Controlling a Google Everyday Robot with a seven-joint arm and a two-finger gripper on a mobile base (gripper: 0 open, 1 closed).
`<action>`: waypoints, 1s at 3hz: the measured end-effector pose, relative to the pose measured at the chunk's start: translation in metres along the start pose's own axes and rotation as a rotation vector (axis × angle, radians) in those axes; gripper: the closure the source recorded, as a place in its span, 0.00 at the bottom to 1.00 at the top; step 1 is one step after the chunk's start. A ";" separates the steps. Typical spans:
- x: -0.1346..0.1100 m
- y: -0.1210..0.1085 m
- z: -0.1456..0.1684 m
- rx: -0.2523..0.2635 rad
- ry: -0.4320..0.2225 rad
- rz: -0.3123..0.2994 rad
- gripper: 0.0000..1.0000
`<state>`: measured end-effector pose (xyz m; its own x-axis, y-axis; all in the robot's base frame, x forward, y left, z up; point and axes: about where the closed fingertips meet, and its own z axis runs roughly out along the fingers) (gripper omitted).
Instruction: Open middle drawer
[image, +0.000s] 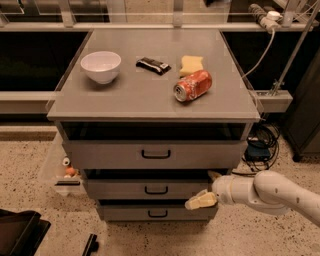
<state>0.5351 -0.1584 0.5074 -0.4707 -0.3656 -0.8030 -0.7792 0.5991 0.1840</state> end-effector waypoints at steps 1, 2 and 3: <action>-0.008 -0.026 0.011 0.030 0.001 -0.030 0.00; -0.010 -0.029 0.012 0.034 -0.001 -0.033 0.00; 0.005 -0.025 0.014 0.059 0.003 0.008 0.00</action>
Offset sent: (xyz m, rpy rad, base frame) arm 0.0275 -0.0045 -0.0043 -0.0259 -0.0304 -0.0071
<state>0.5576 -0.1654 0.4907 -0.4780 -0.3624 -0.8001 -0.7497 0.6430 0.1567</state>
